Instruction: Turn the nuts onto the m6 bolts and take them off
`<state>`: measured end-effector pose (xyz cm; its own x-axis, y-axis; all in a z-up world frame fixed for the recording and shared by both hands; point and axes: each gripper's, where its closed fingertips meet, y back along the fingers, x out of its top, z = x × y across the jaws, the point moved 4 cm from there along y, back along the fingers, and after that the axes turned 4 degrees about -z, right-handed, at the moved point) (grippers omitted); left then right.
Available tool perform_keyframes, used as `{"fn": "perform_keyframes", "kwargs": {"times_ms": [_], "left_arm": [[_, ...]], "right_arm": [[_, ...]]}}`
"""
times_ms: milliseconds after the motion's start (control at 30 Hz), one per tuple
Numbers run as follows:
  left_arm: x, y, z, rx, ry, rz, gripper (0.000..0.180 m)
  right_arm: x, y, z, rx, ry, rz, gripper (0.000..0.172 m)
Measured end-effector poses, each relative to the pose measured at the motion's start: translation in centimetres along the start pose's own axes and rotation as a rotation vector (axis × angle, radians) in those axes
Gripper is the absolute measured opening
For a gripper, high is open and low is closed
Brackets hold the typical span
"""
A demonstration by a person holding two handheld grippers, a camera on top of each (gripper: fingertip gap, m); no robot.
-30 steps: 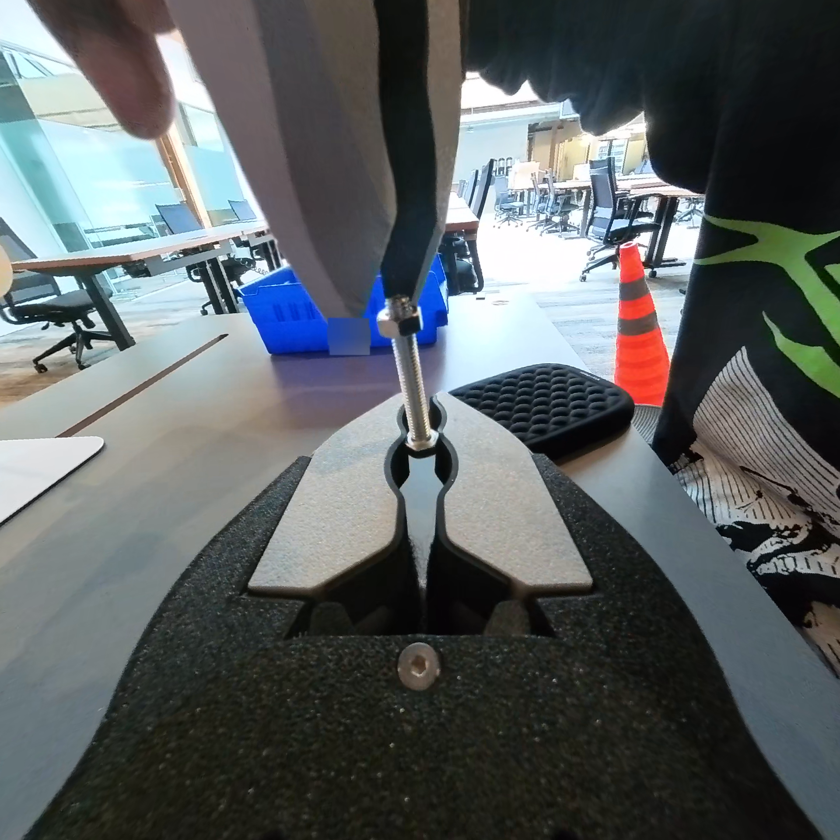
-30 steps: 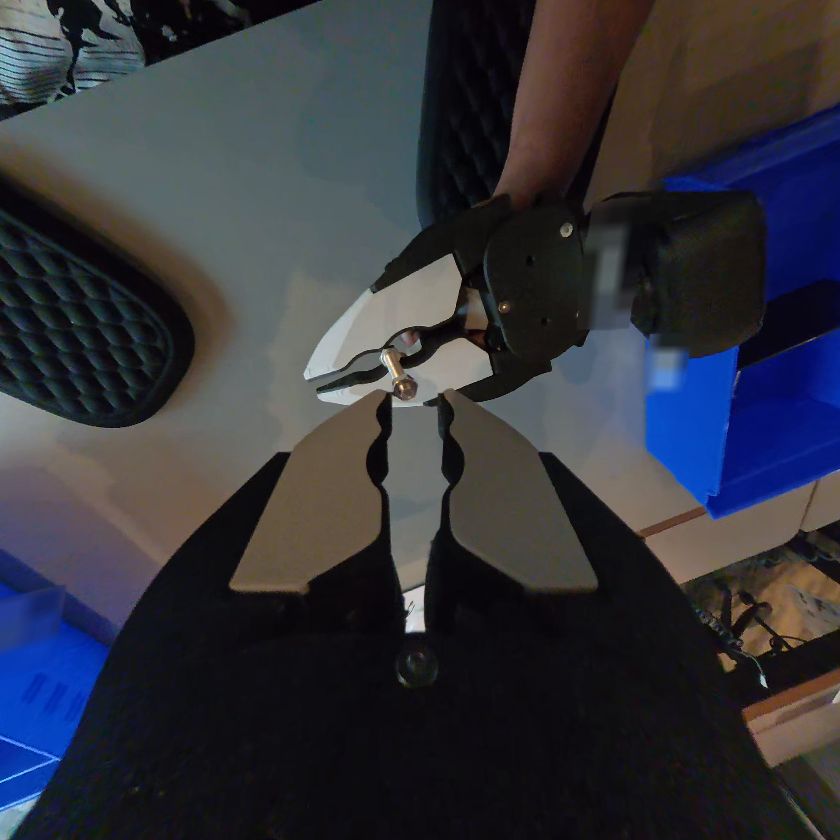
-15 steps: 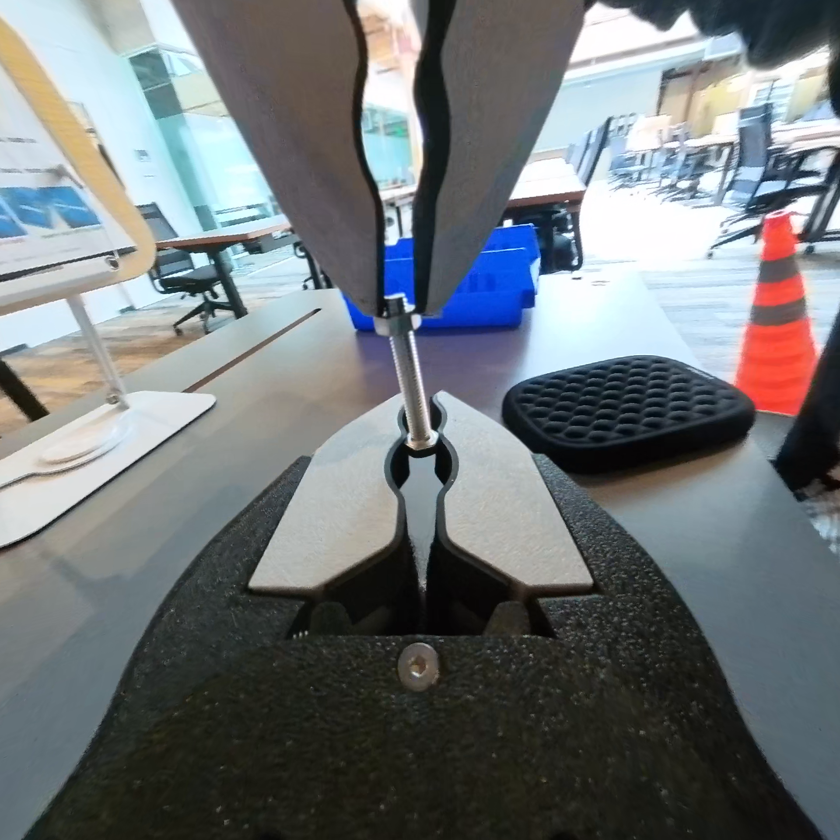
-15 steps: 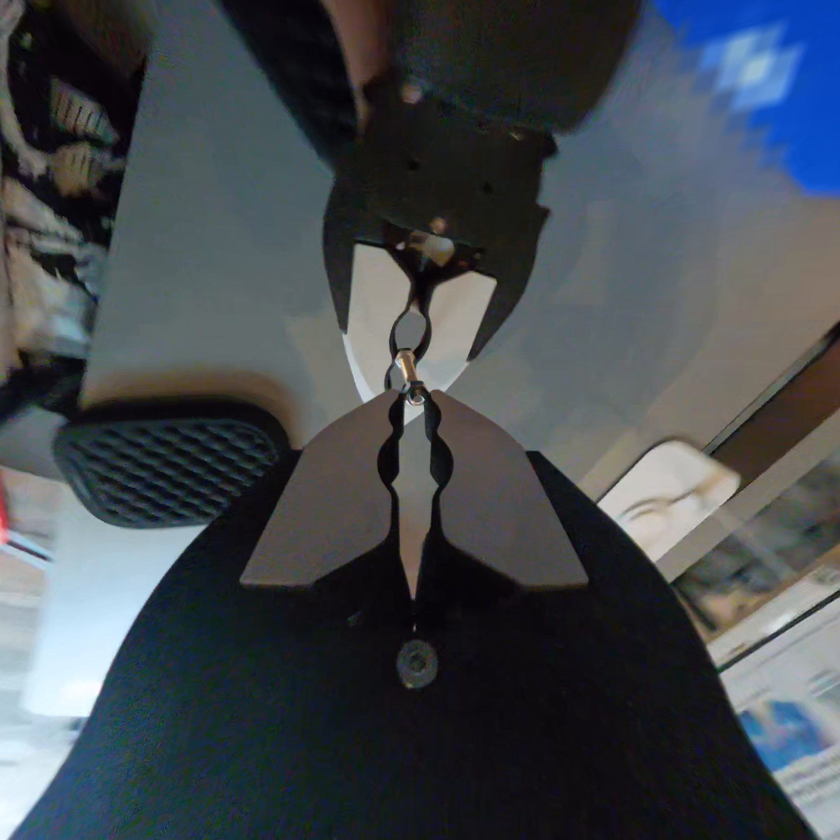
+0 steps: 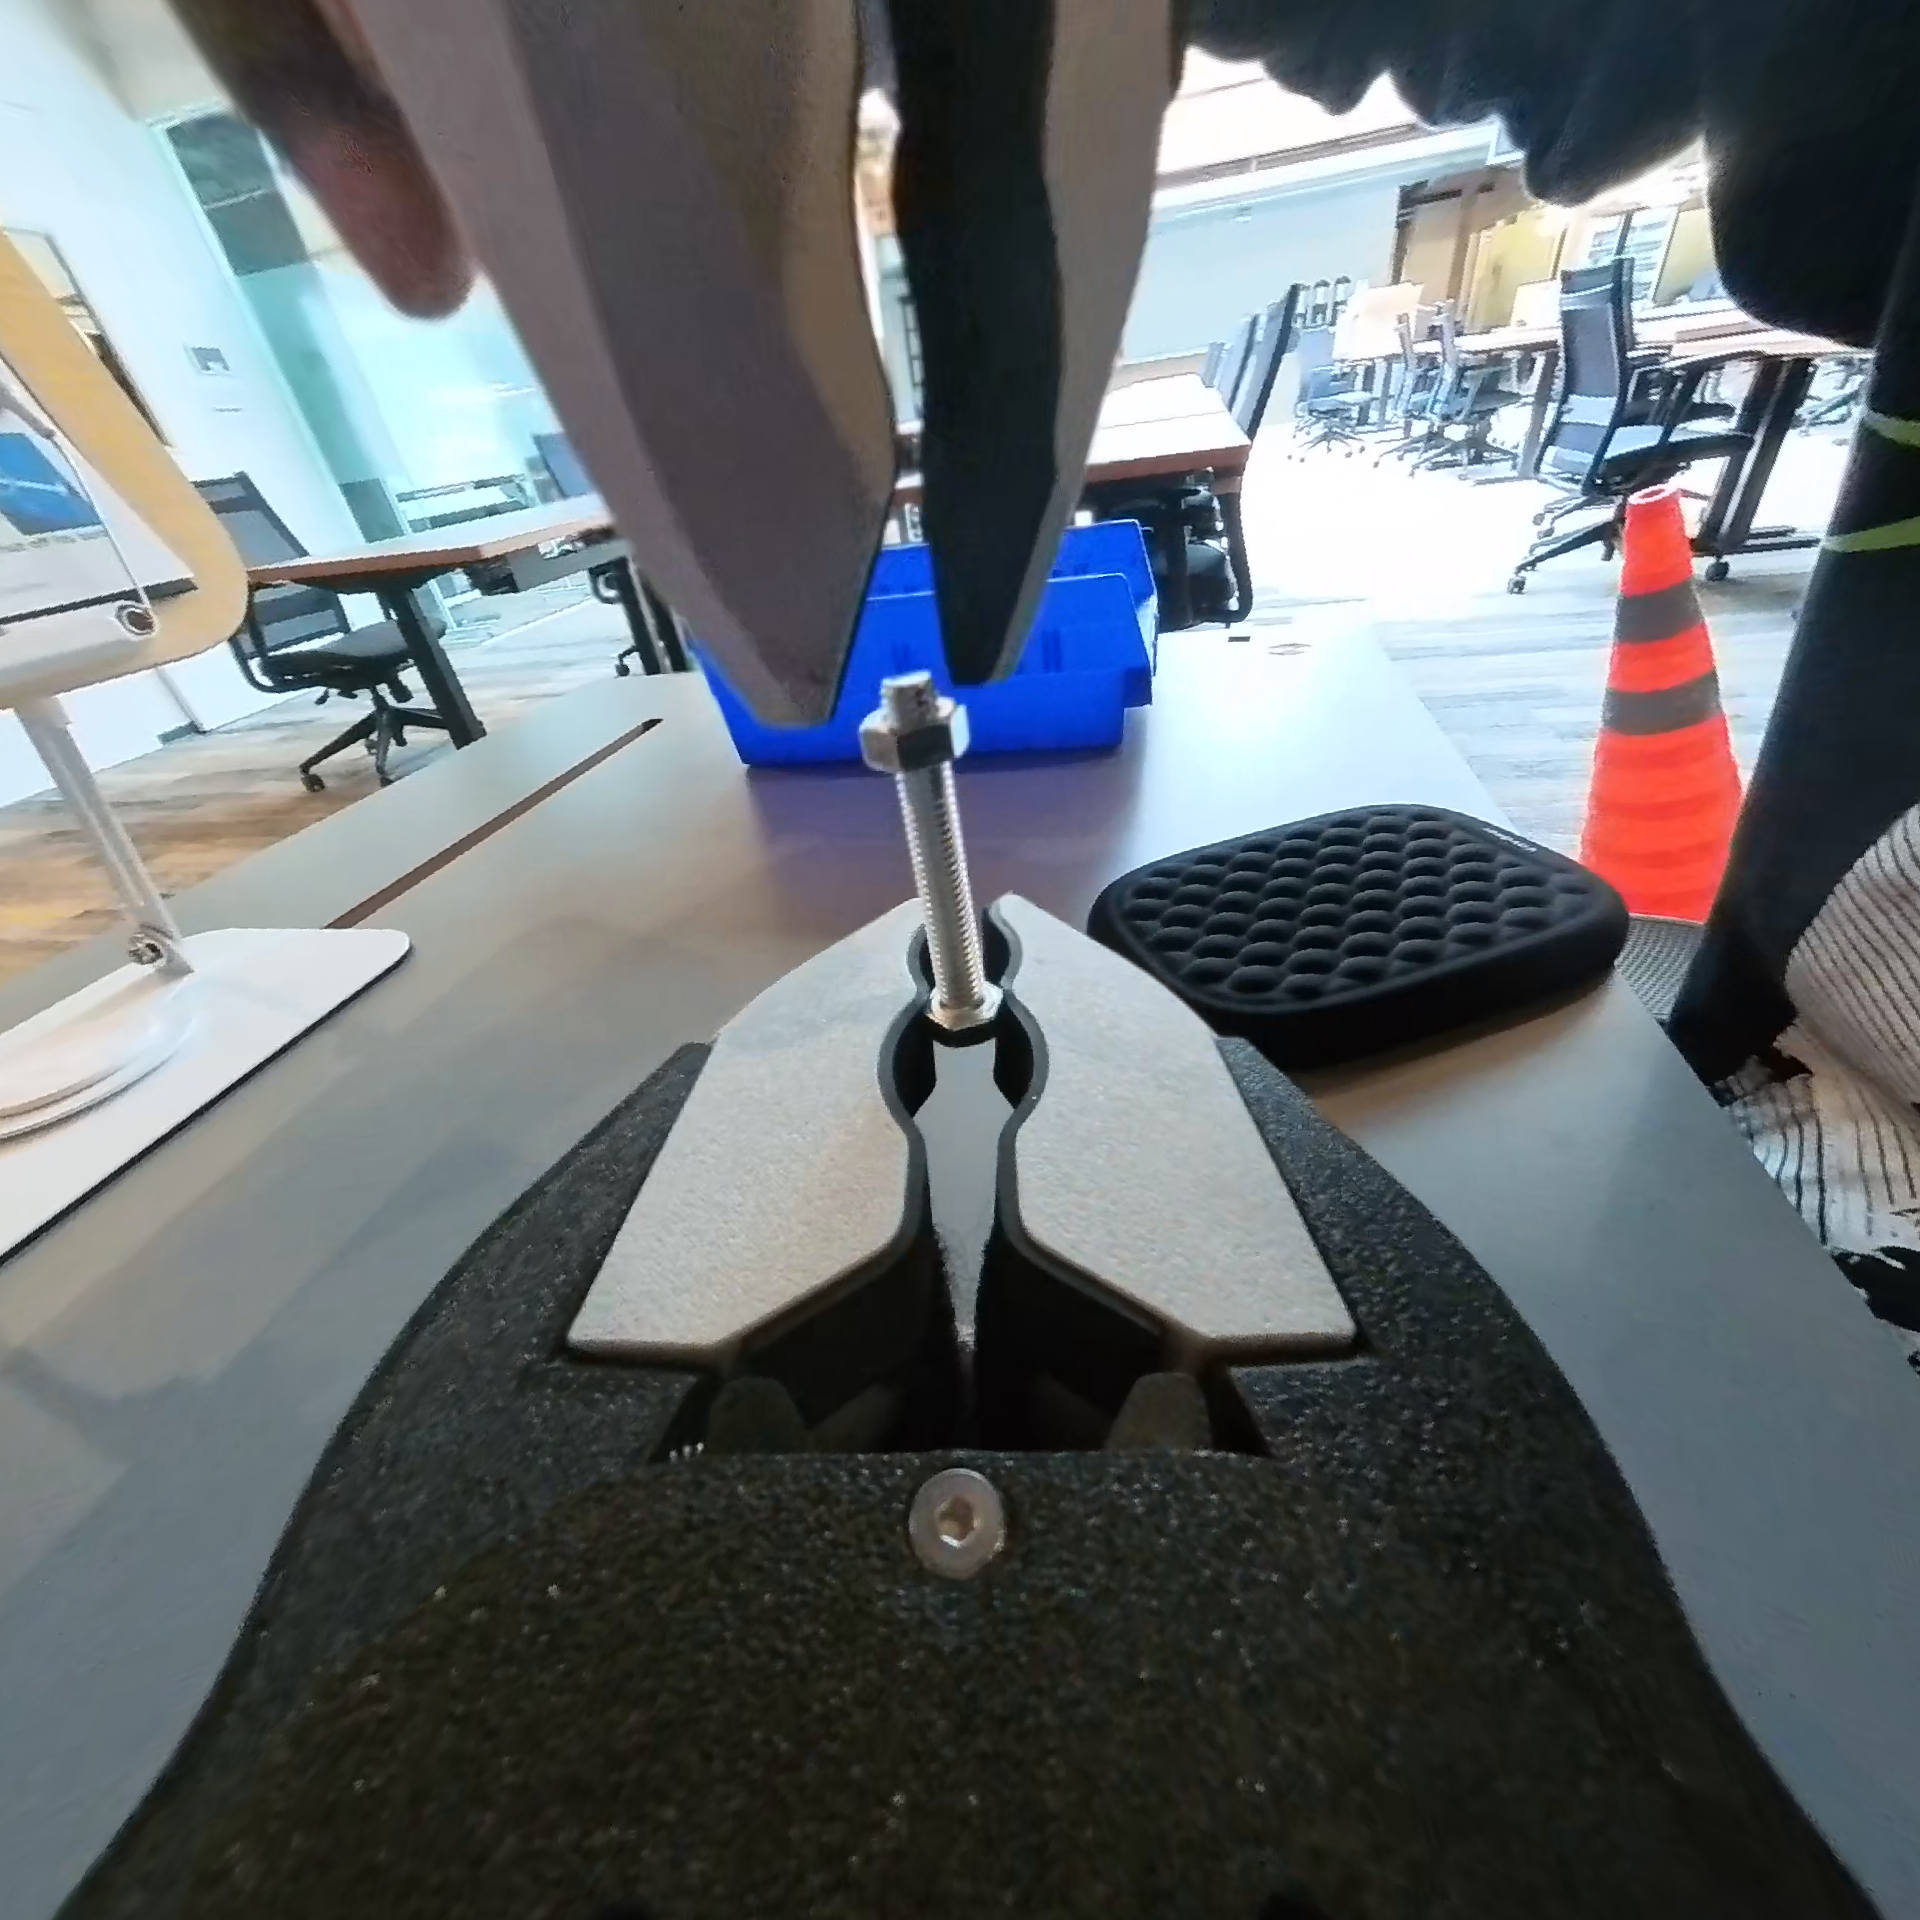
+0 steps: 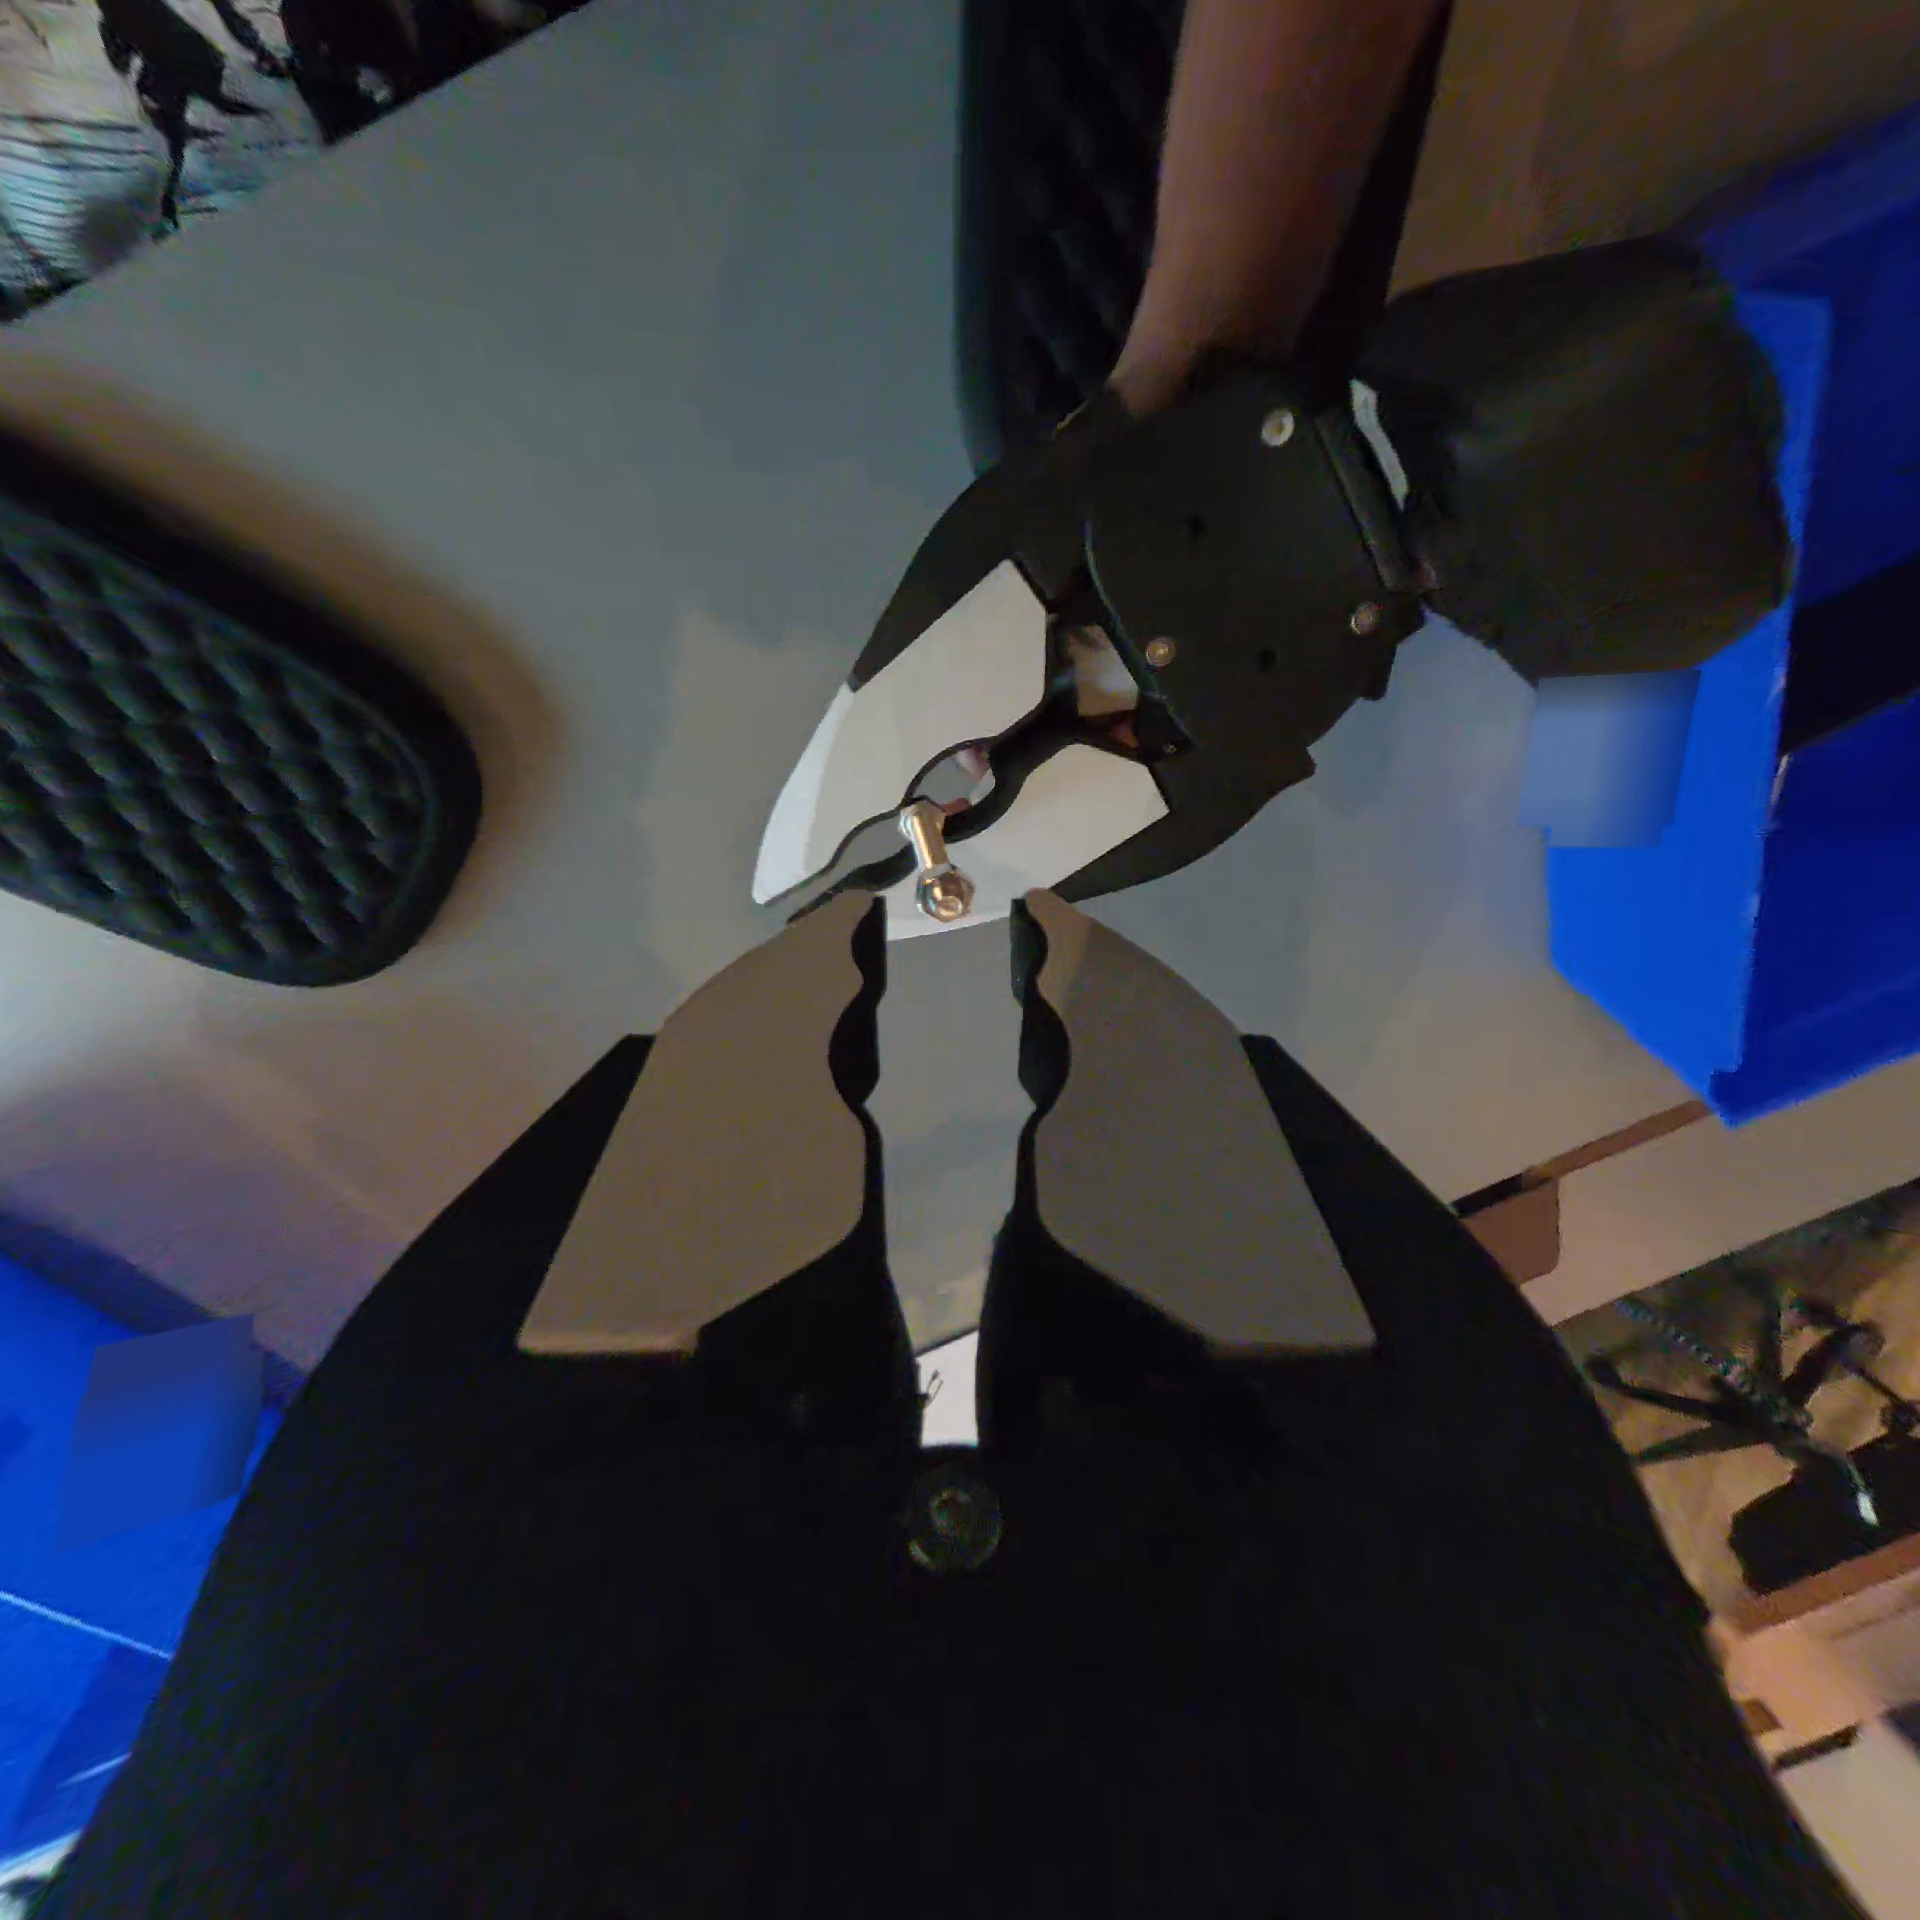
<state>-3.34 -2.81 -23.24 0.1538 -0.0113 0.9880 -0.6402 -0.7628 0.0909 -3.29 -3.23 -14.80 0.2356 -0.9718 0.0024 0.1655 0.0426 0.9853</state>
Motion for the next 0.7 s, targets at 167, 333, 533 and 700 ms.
{"fn": "perform_keyframes", "kwargs": {"times_ms": [167,333,533,700], "left_arm": [[0.1,0.0,0.3,-0.023,-0.006,0.005,0.006],[0.1,0.0,0.1,0.017,-0.01,0.001,0.006],[0.1,0.1,-0.7,0.118,-0.017,-0.019,0.006],[-0.1,-0.2,-0.5,0.089,-0.011,-0.029,0.006]], "right_arm": [[0.3,-0.6,0.0,0.05,0.033,0.028,0.01],[-0.1,-0.5,0.1,0.104,-0.272,-0.012,0.01],[-0.7,-0.6,-0.1,0.111,-0.868,-0.119,0.01],[-0.9,-0.7,-0.1,0.076,-0.779,-0.092,0.021]]}}
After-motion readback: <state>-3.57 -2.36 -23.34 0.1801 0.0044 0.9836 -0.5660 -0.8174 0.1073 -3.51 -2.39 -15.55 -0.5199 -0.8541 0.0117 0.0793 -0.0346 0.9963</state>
